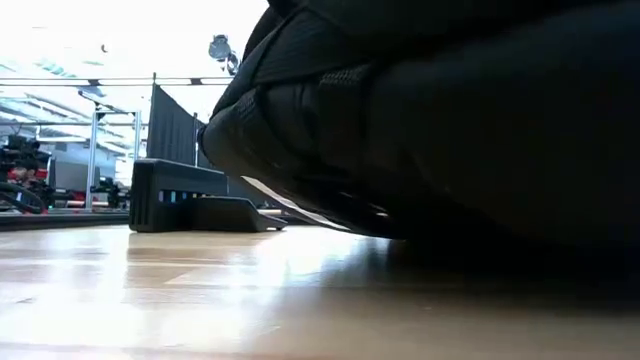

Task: Unpack backpack
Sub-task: Remove the white zip bag from the black backpack

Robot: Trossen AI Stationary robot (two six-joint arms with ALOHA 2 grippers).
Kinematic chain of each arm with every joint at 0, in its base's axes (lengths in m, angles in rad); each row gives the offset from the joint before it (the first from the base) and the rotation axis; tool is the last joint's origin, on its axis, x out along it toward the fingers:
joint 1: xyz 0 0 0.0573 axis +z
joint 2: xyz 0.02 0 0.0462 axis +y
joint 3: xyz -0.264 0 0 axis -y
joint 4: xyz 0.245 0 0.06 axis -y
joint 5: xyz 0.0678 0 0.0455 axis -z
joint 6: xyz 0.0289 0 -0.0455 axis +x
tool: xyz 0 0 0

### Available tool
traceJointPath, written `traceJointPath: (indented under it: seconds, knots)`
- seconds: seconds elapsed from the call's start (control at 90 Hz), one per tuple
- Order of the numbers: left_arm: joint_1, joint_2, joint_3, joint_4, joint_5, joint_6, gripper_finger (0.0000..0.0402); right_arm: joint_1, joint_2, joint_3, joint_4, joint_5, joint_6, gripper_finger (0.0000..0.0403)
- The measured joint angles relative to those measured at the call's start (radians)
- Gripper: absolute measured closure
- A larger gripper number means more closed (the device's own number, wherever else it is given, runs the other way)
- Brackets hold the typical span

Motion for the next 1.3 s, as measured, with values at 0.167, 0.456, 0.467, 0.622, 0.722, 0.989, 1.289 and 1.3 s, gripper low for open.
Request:
traceJointPath:
  seconds: [0.167, 0.456, 0.467, 0.622, 0.722, 0.989, 1.289, 1.3]
  knots:
    - [-0.050, -0.052, 0.000, -0.032, -0.086, 0.015, 0.0401, 0.000, 0.000, 0.000, -0.005, 0.003, 0.016, 0.0399]
    - [-0.119, -0.157, 0.000, -0.031, -0.321, 0.131, 0.0401, -0.002, 0.000, 0.000, -0.007, 0.006, 0.036, 0.0399]
    - [-0.121, -0.160, 0.000, -0.031, -0.331, 0.136, 0.0401, -0.002, 0.000, 0.000, -0.007, 0.006, 0.037, 0.0399]
    - [-0.153, -0.202, 0.000, -0.027, -0.451, 0.181, 0.0401, -0.002, 0.000, 0.000, -0.011, 0.006, 0.035, 0.0399]
    - [-0.178, -0.207, 0.000, -0.018, -0.535, 0.225, 0.0401, -0.002, 0.000, 0.000, -0.011, 0.002, 0.033, 0.0399]
    - [-0.226, -0.218, 0.000, 0.013, -0.555, 0.277, 0.0401, -0.002, 0.000, -0.001, -0.010, -0.001, 0.033, 0.0399]
    - [-0.232, -0.216, 0.000, -0.025, -0.556, 0.208, 0.0401, -0.002, 0.000, -0.001, -0.010, -0.001, 0.033, 0.0399]
    - [-0.232, -0.215, 0.000, -0.028, -0.556, 0.206, 0.0401, -0.002, 0.000, -0.001, -0.010, -0.001, 0.033, 0.0399]
